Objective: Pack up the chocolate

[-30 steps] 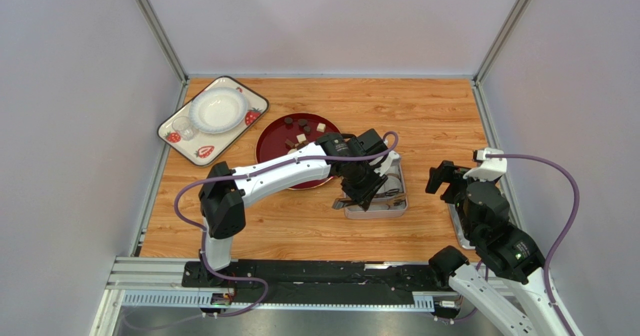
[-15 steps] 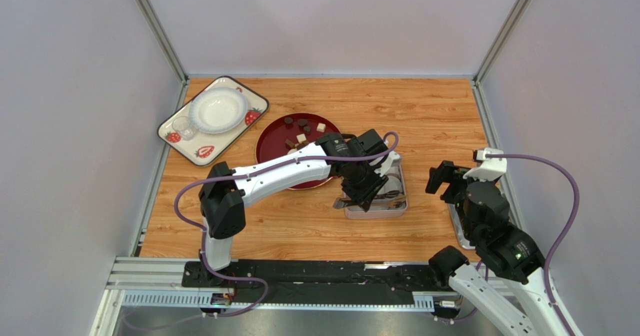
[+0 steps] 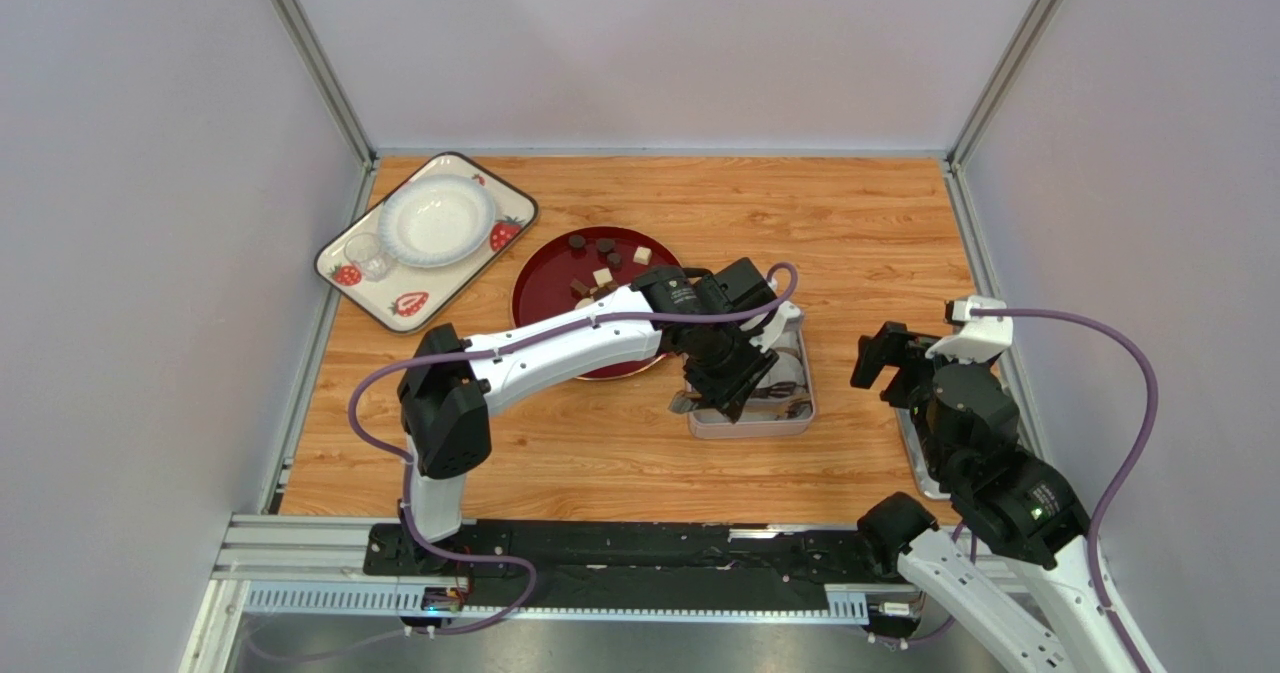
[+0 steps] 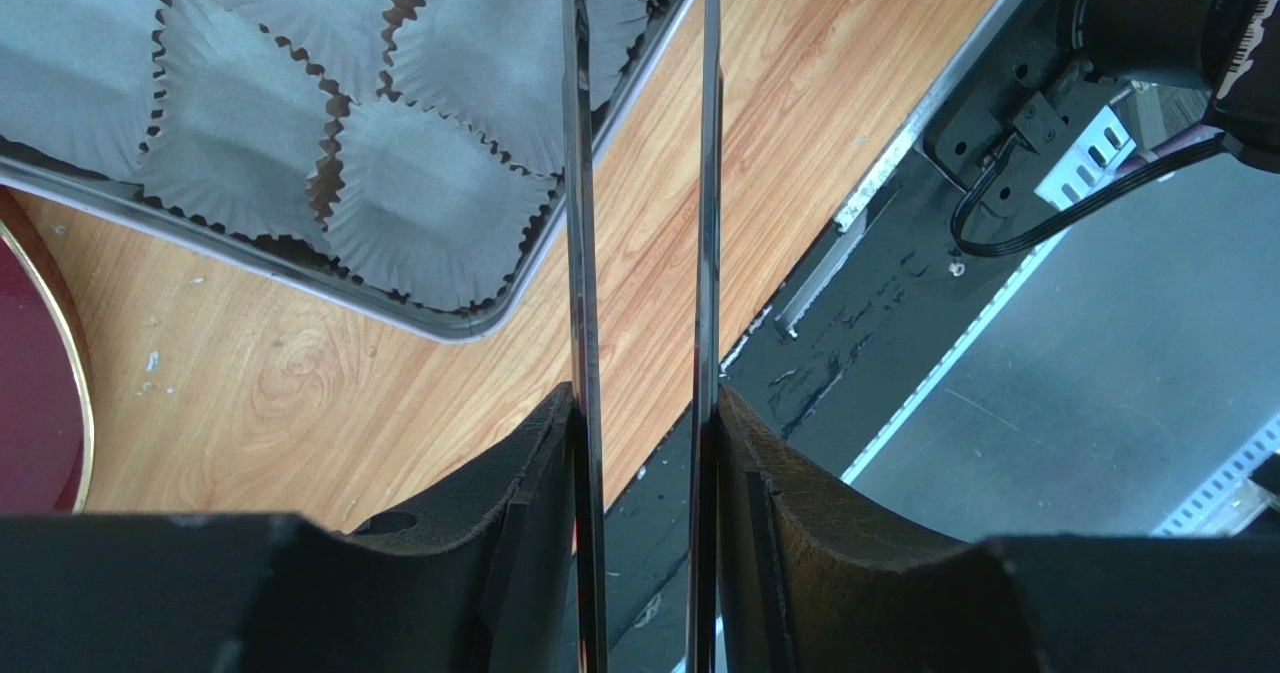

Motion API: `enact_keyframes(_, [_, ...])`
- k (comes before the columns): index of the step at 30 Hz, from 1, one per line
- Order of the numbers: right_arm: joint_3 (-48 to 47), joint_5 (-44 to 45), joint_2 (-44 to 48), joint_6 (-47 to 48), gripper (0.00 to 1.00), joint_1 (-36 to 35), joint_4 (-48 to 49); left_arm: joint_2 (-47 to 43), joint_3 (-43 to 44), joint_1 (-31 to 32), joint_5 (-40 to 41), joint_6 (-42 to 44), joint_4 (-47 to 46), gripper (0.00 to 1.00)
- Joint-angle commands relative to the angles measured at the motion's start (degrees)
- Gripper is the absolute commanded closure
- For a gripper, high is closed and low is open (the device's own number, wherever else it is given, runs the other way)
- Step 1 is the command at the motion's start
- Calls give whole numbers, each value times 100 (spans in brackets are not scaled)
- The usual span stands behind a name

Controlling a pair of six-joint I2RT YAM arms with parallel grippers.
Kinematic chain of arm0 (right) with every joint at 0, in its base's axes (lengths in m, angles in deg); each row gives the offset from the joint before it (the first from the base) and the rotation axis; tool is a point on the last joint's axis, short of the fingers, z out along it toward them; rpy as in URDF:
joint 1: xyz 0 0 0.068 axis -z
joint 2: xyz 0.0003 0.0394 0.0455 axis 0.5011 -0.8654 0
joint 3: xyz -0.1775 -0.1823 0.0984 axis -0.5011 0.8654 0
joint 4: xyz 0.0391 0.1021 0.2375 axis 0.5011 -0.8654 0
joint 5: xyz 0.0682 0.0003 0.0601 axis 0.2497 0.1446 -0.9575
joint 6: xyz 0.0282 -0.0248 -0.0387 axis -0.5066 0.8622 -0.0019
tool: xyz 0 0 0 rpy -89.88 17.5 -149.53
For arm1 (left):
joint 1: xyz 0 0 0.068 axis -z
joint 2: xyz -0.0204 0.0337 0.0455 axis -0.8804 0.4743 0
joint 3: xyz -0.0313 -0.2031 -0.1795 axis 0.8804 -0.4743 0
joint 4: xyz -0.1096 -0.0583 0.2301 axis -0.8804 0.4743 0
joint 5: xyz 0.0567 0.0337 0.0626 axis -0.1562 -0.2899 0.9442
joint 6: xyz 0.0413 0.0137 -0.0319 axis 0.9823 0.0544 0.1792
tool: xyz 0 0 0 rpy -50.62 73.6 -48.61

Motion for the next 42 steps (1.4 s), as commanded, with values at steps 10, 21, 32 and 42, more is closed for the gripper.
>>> enact_keyframes(10, [34,-44,-24,97,15,10,252,-269,85,25,73,7,-424,55])
enact_keyframes(21, [34,-44,3,106,15,10,261,-268,68,25,82,7,-363,53])
enact_keyframes(32, [34,-35,29,106,15,10,261,-997,-20,8,898,-72,-328,56])
enact_keyframes(42, [43,-18,64,106,16,10,252,-2183,-1109,-686,1347,-423,-21,66])
